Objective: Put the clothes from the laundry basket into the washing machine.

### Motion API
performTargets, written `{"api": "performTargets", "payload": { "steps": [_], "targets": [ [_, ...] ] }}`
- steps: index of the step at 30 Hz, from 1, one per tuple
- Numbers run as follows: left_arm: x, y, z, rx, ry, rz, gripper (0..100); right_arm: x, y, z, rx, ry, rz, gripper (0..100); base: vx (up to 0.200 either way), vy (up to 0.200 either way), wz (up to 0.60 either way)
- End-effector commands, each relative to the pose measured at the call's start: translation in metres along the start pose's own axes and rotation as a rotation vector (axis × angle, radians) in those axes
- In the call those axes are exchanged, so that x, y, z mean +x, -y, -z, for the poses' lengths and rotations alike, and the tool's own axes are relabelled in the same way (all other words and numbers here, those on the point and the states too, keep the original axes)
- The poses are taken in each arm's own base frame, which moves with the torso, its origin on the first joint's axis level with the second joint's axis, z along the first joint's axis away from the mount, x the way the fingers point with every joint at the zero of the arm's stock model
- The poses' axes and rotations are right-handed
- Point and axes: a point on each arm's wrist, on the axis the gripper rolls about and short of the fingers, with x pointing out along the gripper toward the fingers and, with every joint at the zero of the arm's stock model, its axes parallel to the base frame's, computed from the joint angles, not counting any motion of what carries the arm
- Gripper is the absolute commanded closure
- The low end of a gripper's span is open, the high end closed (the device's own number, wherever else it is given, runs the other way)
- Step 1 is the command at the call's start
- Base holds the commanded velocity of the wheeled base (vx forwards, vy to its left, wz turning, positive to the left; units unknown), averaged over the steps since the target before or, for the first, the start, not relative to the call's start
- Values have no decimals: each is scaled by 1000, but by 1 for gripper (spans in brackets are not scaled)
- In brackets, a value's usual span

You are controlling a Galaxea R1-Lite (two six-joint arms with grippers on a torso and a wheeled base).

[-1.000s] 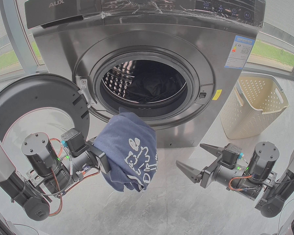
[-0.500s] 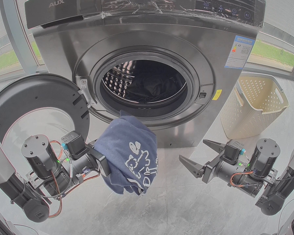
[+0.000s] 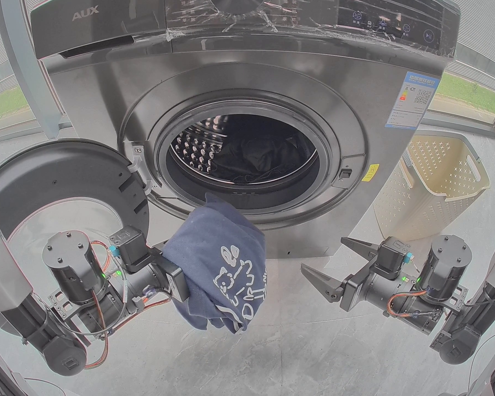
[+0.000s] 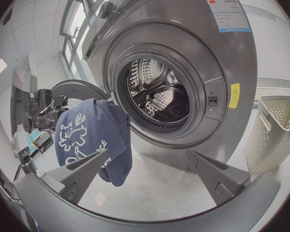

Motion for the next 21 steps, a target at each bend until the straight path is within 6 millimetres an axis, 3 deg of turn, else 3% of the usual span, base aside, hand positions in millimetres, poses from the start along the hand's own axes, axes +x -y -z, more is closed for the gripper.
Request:
{"api": "performTargets", "payload": {
  "steps": [1, 3, 13, 21],
  "targets": [
    [3, 1, 4, -2, -13, 6, 100, 0, 0, 2, 1, -8, -1, 0, 200, 0, 0],
    [3, 1, 4, -1, -15, 6, 100, 0, 0, 2, 1, -8, -1, 0, 200, 0, 0],
    [2, 5, 7, 0, -26, 19, 100, 0, -1, 2, 1, -10, -1, 0, 0, 0, 0],
    [2, 8, 7, 0, -27, 30, 100, -1, -3, 3, 0, -15, -8, 0, 200, 0, 0]
  ]
}}
